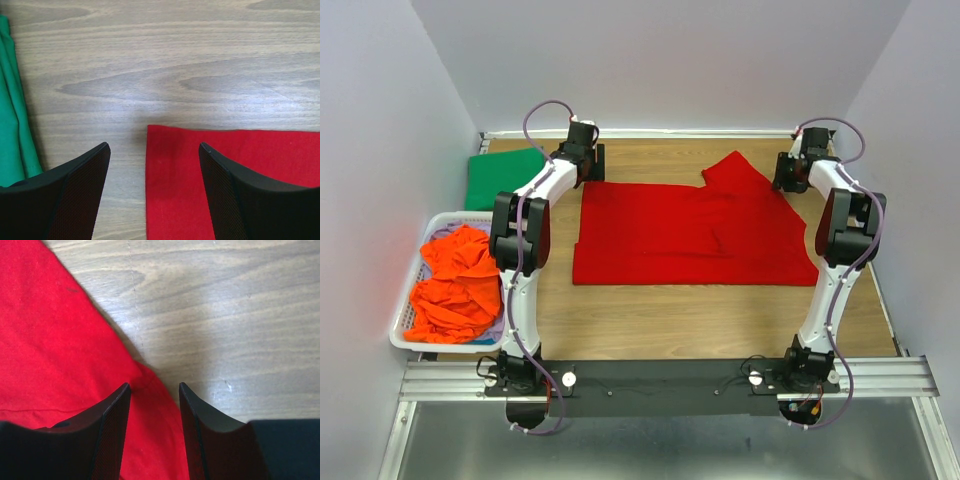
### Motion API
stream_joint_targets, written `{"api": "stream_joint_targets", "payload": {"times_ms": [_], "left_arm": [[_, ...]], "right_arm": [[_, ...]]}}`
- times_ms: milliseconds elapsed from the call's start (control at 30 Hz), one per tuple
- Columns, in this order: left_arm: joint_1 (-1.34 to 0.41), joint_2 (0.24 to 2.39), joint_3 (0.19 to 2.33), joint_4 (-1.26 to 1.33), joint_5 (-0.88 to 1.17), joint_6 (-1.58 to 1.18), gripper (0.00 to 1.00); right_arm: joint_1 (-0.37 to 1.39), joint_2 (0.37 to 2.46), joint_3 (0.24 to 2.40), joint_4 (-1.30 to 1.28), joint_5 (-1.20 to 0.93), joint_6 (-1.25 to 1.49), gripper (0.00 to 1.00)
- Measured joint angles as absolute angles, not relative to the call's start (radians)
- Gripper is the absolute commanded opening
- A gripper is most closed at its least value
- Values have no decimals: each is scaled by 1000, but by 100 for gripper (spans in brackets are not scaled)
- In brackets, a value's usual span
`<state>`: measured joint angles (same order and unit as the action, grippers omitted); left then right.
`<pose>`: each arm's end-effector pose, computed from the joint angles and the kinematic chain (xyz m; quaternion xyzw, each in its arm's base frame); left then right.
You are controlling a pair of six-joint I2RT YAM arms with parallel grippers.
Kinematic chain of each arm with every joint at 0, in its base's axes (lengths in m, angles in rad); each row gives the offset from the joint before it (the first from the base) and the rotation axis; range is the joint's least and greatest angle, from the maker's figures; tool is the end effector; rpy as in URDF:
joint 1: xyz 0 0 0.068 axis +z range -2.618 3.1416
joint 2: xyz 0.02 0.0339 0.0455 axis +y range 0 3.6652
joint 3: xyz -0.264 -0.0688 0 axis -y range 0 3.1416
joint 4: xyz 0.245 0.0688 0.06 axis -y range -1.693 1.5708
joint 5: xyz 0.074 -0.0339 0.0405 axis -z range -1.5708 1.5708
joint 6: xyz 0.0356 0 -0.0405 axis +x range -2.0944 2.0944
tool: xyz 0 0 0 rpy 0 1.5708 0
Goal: Fold and stack the t-shirts
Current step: Fold the tshirt
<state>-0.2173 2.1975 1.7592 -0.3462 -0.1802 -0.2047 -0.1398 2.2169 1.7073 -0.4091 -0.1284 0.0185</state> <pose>0.4889 -0.1014 0.2007 -0.0287 0.9202 0.0014 0.3905 0.4843 -0.0635 0.1703 0.0543 0.9440 0.0413 0.3227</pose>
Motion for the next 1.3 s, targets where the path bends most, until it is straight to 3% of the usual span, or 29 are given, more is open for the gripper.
{"api": "stream_joint_targets", "payload": {"times_ms": [400, 633, 900, 1300], "left_arm": [[-217, 2210, 1758, -347, -191, -187, 80], [-217, 2225, 1758, -363, -205, -180, 80], [-217, 2255, 1759, -377, -213, -185, 79], [-217, 2321, 1869, -434, -226, -208, 65]], "right_arm": [[-131, 2246, 1716, -394, -124, -26, 31], [-126, 2249, 1716, -385, -101, -27, 1], [-125, 2250, 1716, -383, -98, -25, 1], [-125, 2250, 1716, -382, -98, -26, 0]]}}
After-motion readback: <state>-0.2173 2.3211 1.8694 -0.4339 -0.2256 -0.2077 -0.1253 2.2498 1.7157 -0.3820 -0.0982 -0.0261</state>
